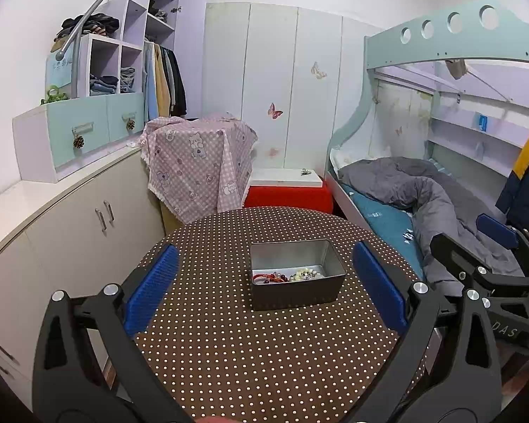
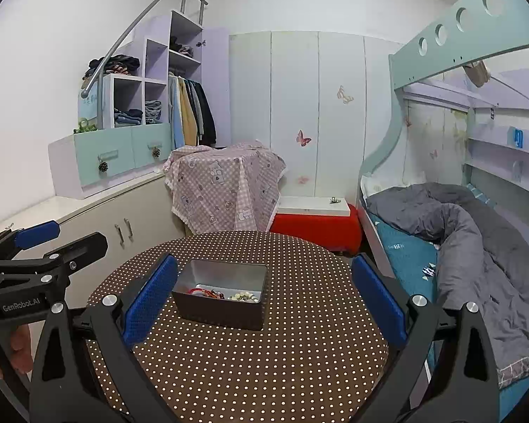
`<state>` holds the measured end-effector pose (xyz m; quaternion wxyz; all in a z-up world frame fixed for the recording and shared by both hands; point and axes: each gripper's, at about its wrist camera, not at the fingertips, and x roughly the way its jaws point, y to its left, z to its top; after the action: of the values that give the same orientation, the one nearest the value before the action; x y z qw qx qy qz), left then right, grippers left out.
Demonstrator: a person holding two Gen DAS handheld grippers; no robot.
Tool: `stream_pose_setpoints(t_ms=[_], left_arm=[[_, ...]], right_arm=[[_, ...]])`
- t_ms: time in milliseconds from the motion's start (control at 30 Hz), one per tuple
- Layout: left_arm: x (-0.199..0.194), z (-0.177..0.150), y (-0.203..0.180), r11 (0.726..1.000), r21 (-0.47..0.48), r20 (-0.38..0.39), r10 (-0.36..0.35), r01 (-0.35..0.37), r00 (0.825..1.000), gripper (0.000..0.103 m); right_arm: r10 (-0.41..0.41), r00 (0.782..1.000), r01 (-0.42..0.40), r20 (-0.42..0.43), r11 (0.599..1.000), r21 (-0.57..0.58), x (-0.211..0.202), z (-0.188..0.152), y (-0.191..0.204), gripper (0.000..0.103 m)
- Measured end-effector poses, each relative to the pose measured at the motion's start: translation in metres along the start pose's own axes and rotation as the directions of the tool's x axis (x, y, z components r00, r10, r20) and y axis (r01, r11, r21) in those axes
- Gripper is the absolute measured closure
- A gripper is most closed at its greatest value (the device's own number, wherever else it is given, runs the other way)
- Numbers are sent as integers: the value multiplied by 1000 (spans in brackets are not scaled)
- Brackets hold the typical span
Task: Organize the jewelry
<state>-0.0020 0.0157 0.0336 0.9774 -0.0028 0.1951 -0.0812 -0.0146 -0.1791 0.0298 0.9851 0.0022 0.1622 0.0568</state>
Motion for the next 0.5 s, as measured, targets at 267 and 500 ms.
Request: stream_pose_setpoints(t_ms=[267, 500], left_arm=[[0, 0, -1, 1000, -2, 0, 0, 0, 1000, 6], [1, 1, -1, 1000, -3, -1, 1, -1, 1000, 6]], right_arm=[[6, 1000, -6, 0, 1000, 1, 1, 0, -1, 8], [12, 1000, -12, -3, 1000, -2, 3, 0, 1, 8]])
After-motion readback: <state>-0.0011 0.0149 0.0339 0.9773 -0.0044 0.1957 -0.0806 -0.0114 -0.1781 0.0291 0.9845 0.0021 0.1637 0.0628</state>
